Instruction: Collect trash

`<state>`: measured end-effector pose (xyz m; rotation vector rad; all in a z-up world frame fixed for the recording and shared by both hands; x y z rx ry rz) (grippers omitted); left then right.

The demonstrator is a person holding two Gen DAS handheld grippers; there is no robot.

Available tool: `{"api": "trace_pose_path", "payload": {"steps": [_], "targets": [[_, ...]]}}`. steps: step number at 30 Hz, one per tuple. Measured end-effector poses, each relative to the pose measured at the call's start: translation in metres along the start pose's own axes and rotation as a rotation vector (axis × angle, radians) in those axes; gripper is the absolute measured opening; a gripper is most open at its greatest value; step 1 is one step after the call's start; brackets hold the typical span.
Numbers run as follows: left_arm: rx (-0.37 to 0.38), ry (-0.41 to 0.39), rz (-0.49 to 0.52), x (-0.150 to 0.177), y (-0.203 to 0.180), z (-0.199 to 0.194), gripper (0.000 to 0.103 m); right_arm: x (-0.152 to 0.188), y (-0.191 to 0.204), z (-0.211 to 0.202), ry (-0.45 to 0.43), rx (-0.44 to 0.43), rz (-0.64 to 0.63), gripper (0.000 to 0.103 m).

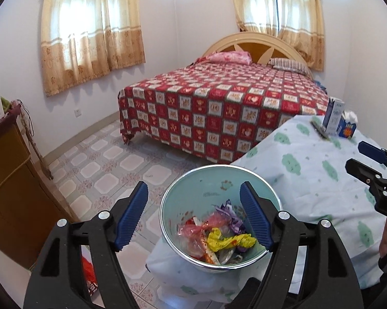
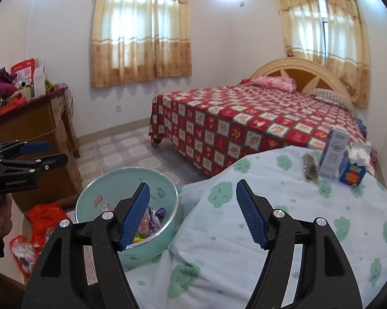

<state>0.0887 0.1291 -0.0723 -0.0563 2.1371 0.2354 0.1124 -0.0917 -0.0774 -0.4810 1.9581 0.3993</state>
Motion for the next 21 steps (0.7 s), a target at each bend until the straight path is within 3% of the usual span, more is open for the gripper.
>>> {"api": "trace_pose_path", "payload": {"steps": [10, 15, 21], "targets": [[0.005, -0.042, 0.002, -0.007, -0.001, -0.017, 0.078, -0.008, -0.006, -0.034, -0.05, 0.043, 0.007, 0.072], [-0.006, -0.066, 0.008, -0.009, -0.001, -0.024, 0.086, -0.01, -0.008, -0.041, -0.063, 0.054, 0.014, 0.073], [-0.002, -0.083, 0.006, -0.011, -0.001, -0.029, 0.087, -0.009, -0.006, -0.044, -0.065, 0.062, 0.019, 0.074]]}}
Point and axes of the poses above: each gripper's, at about its wrist camera, not at the fingertips, and z roughly the way its jaws point, y to its left, x to its underside, the point moved 3 cm from there along z, roughly the way its jaws point, and after that the axes turned 9 degrees about -x, right-handed, at the moved point
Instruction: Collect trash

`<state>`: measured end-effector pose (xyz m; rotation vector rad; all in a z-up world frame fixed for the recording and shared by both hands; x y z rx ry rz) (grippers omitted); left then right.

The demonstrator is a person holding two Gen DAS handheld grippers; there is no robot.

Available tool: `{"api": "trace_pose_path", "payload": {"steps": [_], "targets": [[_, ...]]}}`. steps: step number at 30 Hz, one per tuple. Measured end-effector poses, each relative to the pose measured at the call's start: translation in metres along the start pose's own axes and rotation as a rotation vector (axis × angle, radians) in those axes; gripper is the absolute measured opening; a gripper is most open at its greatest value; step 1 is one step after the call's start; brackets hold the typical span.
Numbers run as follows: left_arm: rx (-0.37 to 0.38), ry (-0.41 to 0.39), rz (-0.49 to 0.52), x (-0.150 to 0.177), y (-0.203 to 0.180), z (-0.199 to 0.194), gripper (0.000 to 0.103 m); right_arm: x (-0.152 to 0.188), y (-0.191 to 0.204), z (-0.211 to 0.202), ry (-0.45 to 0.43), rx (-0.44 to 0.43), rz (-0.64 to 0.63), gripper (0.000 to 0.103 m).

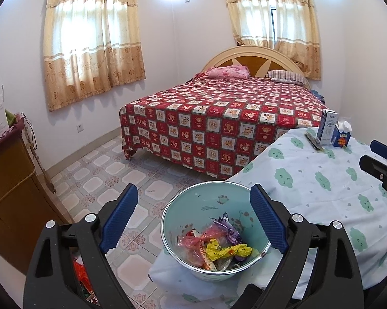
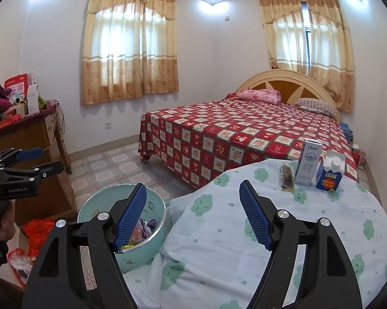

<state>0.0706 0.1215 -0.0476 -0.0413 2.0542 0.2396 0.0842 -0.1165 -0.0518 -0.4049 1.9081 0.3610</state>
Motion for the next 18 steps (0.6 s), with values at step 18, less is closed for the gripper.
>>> {"api": "trace_pose_path", "payload": {"steps": [18], "targets": [[0.014, -0.022, -0.011, -0.005, 0.001, -0.011, 0.096, -0.001, 0.004, -0.006, -0.013, 0.009, -0.004, 0.074]]}}
Point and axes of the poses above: each gripper's, at about its wrist camera, not at the fingertips, and z roughly the way its jaws point, y to its left, x to its underside, the point moved 3 cm from there along z, roughly the way its jaws point, and after that the axes turned 9 degrees about -x, right-handed, at the moved point
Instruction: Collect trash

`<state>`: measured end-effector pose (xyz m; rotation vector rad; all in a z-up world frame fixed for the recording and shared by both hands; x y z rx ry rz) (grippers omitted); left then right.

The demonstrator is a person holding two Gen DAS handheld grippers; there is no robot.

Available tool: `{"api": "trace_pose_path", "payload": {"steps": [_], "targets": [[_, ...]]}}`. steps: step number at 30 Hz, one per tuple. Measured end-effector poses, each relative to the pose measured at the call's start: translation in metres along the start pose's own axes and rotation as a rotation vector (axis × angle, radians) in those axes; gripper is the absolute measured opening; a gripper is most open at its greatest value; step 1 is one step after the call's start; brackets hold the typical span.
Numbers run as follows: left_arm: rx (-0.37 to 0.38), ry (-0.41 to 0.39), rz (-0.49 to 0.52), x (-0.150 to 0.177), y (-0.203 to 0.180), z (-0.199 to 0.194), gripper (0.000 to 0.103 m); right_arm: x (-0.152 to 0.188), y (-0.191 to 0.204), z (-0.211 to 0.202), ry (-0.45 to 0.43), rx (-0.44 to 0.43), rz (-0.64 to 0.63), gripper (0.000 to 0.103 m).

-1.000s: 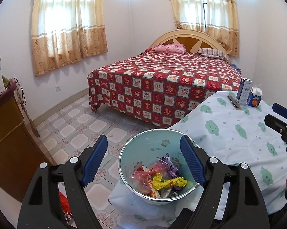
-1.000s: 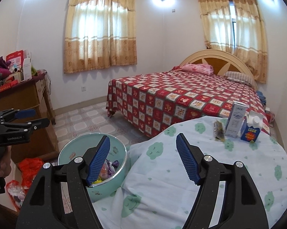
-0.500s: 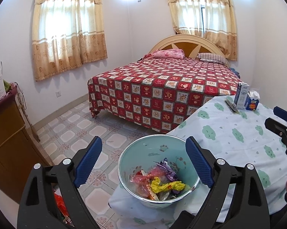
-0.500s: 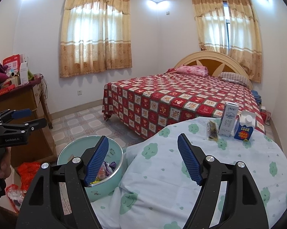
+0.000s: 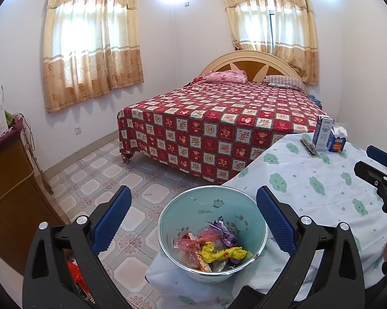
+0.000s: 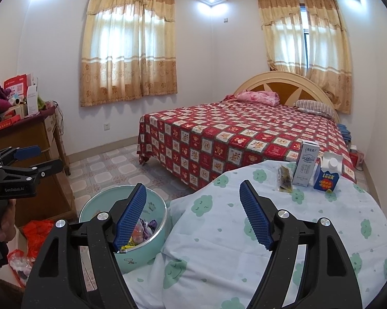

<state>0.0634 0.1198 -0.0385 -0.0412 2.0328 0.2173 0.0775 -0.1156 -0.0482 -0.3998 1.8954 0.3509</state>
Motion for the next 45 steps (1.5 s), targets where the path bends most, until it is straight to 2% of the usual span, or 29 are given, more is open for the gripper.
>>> {"api": "trace_pose_path", "payload": {"steps": [45], "targets": [[-0.035, 0.001, 0.053, 0.003, -0.006, 0.004, 0.097, -0.002, -0.013, -0.01, -0.042, 0.047, 0.032, 0.082]]}}
Point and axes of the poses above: each gripper's, at about its wrist camera, not at the fingertips, and z roughly the way its jaws point, y to its left, x to its underside, the point moved 3 cm from there along z, roughly the way its jaws point, and after that the axes turned 9 degrees about -x, right-handed, at the moved point
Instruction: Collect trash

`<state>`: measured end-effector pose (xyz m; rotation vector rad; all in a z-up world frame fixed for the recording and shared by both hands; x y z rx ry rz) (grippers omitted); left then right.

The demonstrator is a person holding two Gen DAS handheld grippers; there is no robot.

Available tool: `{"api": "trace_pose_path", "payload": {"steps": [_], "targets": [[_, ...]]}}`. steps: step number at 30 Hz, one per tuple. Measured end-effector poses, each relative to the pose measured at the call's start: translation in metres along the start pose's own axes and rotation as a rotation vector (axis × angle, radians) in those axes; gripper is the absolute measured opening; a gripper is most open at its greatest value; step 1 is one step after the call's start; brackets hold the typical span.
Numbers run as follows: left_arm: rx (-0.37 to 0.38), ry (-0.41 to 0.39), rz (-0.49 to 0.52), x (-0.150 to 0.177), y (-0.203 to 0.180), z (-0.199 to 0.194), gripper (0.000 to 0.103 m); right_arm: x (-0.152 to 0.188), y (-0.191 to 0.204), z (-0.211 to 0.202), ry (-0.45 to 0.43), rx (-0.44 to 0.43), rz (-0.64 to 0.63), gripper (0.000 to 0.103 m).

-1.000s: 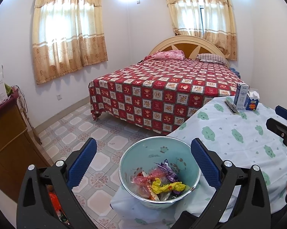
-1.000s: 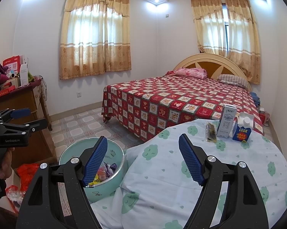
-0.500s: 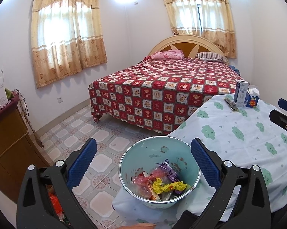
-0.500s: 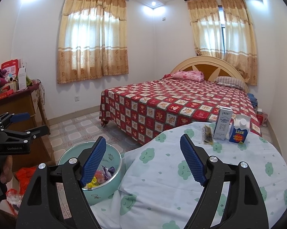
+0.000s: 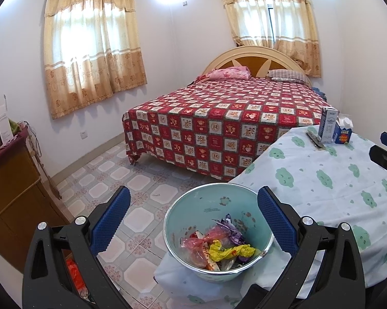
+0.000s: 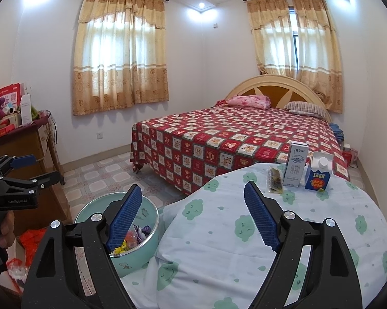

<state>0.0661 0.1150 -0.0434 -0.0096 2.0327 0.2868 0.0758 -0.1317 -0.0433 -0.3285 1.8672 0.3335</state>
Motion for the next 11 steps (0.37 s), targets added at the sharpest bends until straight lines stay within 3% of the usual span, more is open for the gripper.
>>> {"api": "trace_pose_path", "payload": {"steps": [6, 11], "targets": [[0.023, 0.022, 0.004, 0.003, -0.005, 0.001, 0.097, 0.007, -0.033, 0.007, 0.049, 0.049, 0.063, 0.086], [0.041, 0.037, -0.002, 0.006, -0.007, 0.005, 0.097, 0.024, -0.123, 0.017, 0.168, 0.209, 0.233, 0.088]]}}
Point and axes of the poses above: each gripper's, at about its wrist camera, not at the fingertips, and z roughly the way its jaws point, y to its left, x to its underside, the point moved 3 cm from there along z, roughly the way its jaws point, and after that the axes turned 9 degrees about -x, right-handed, at the moved point
